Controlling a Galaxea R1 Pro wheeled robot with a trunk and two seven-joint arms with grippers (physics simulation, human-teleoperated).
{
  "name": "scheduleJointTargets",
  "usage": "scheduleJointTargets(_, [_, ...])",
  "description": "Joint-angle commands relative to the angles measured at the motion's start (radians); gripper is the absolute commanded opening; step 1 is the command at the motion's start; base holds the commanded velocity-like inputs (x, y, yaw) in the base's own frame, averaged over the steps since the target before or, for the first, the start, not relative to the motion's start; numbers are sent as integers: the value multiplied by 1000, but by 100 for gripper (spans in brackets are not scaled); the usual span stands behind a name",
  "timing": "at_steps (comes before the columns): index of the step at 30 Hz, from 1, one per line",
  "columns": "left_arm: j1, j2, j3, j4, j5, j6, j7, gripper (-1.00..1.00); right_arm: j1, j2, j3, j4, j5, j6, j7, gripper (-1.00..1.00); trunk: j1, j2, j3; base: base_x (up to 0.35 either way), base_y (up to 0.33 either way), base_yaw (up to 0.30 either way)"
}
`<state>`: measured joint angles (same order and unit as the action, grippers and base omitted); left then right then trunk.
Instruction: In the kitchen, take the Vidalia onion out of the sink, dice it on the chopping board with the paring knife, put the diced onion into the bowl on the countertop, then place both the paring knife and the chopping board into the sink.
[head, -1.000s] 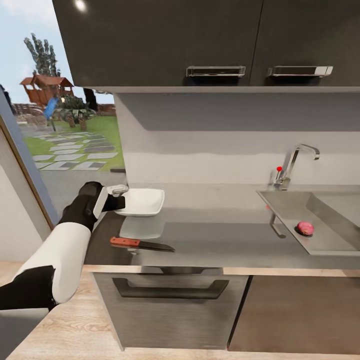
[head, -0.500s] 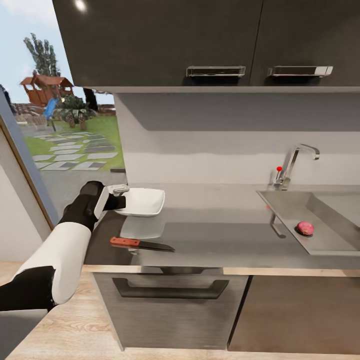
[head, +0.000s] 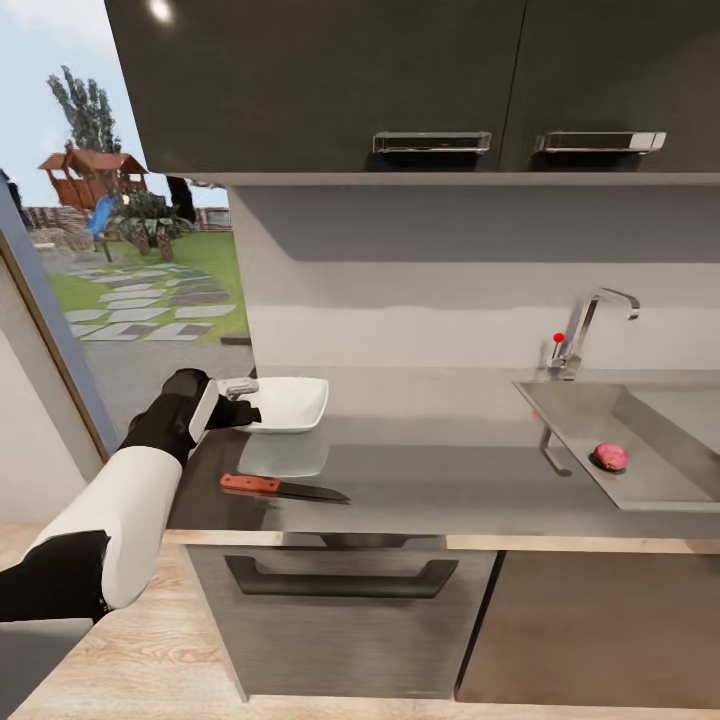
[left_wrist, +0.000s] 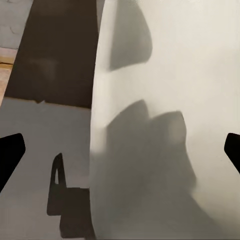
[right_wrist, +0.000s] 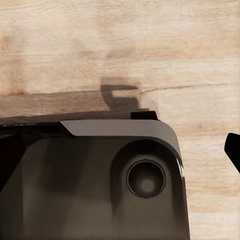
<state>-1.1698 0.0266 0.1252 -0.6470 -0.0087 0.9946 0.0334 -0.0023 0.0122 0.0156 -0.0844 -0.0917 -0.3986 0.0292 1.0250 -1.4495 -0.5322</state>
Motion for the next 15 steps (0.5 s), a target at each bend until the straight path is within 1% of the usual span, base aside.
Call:
scheduleJointTargets(1, [-1,0,3,-1,0,4,2,100,0,0,2,0,-10,-3,3,100,0,-1,-1,0,0,0])
scheduleJointTargets(4, [-1,1,6,-4,0,4,2,100,0,0,2,0,-10,-3,3,100,0,-1,-1,0,0,0])
scheduleJointTargets(5, [-1,4,8,-23,0,7,2,100,0,0,1,0,-10,-3,3,100,0,-1,-1,0,0,0])
scheduleJointTargets(9, [-1,18,7,-139,1,16,2,100,0,0,1,0,-10,-3,2,100,0,-1,-1,0,0,0])
scheduleJointTargets(12, [-1,22,8,-202,1,17,2,100,0,0,1,0,-10,-3,2,100,0,-1,-1,0,0,0])
scheduleJointTargets(15, [-1,35,8,-273,1,18,2,100,0,0,1,0,-10,-3,2,100,0,-1,-1,0,0,0])
